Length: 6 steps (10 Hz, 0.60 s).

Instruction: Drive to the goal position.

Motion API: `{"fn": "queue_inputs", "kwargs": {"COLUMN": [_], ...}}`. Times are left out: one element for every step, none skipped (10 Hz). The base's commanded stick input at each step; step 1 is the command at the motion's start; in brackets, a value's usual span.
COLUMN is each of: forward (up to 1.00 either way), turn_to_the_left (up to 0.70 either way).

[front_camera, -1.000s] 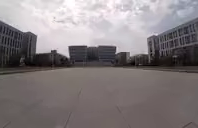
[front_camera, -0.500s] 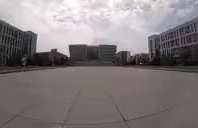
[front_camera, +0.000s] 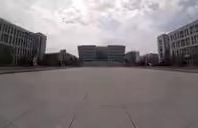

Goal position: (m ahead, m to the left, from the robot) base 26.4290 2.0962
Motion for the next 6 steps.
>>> {"fn": "queue_inputs", "kwargs": {"forward": [0.7,0.7,0.7,0.7,0.7,0.7], "turn_to_the_left": [0.0,0.0,0.0,0.0,0.0,0.0]}}
